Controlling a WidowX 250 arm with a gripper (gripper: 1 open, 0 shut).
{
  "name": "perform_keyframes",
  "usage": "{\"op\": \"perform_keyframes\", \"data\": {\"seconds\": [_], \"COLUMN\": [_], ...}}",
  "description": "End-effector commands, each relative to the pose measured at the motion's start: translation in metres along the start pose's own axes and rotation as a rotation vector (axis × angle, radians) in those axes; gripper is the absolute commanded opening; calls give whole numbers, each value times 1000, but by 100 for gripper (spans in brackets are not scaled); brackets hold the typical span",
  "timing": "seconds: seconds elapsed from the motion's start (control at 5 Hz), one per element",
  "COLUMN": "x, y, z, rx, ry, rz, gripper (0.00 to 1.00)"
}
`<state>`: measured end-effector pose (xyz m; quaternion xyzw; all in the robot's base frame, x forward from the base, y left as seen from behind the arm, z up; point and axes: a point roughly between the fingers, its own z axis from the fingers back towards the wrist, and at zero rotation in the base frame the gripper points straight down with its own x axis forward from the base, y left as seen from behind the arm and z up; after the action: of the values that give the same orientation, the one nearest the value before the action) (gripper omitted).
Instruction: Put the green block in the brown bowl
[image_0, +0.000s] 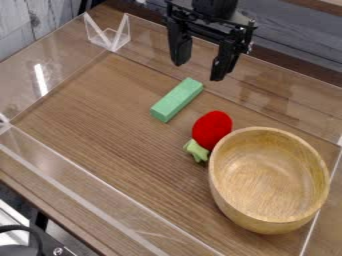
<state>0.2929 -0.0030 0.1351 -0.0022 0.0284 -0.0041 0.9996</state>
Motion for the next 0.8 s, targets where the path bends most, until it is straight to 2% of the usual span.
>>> {"op": "perform_keyframes", "data": {"seconds": [0.0,0.2,0.6], "x": [1,-2,-5], "y": [7,19,43], "z": [-10,-26,-55], "rx": [6,11,-3], "ry": [14,36,27], "rz": [-16,-73,-169], "gripper": [100,100,100]}}
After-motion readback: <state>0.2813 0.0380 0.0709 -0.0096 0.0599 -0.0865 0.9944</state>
